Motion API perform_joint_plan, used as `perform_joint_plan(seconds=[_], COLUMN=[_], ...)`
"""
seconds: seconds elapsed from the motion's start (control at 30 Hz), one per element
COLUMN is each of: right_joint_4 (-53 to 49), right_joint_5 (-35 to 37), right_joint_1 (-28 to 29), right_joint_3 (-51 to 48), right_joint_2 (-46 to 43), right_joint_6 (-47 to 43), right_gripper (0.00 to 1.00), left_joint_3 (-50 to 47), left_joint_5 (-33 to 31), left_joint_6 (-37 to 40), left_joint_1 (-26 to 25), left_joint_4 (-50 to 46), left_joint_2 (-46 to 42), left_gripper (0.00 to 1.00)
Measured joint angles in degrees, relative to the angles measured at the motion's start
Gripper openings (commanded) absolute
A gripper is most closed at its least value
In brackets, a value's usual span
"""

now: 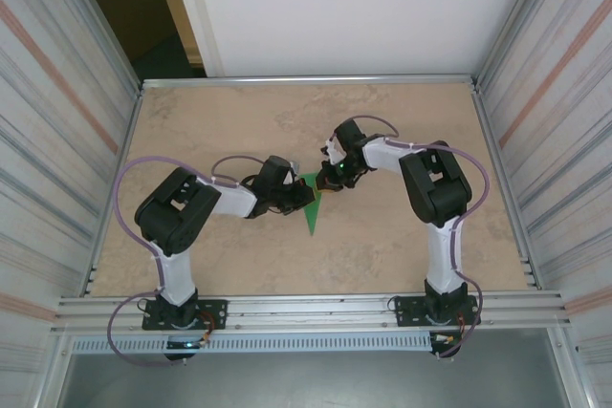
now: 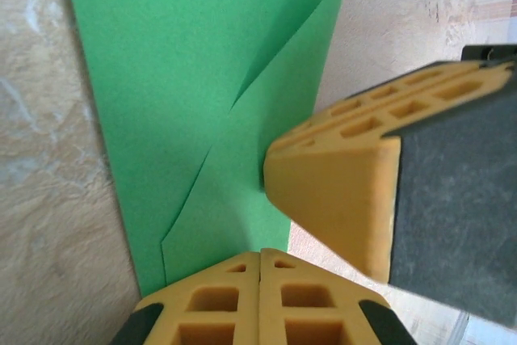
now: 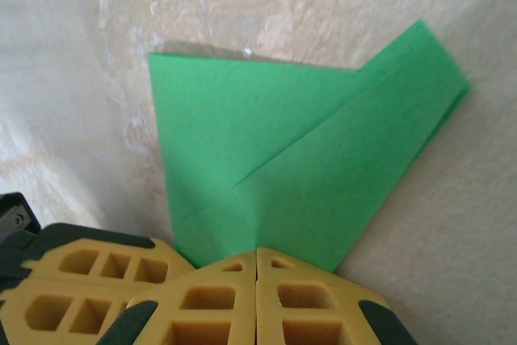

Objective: Fold a paper plane with a square sheet of paper (pick it up from the middle)
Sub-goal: Fold the wing for the fifth time at the center of the table, then move a paper plane to the center of the table.

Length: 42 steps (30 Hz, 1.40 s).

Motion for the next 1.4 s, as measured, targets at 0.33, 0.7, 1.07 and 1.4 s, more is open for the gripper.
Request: perform_joint_plan(seconds=[0.33, 0.7, 1.07, 1.4], right_joint_4=[-0.44, -0.48, 1.68, -3.52], right_joint_5=[-1.2, 6.25, 13.4, 30.56], right_joint_1=[-6.64, -8.83, -2.23, 12.7], right_joint_3=[9.11, 11.41, -9.79, -8.02], right_joint_2=[6.1, 4.63, -21.0, -20.39], right_joint_6=[3.69, 4.7, 6.51, 10.95], right_gripper=[0.1, 0.13, 0.49, 0.63], left_joint_3=[-1.9, 1.22, 2.43, -9.84], left_joint_5=[1.03, 3.02, 2.4, -6.97], left_joint_6=[-0.26, 1.79, 6.34, 7.85], left_joint_1=[0.37, 0.74, 1.42, 14.12], left_joint_4=[2.45, -2.54, -14.56, -23.56], left_joint_2=[0.02, 0.22, -14.38, -37.44], left_gripper=[0.0, 0.0, 0.42, 0.68])
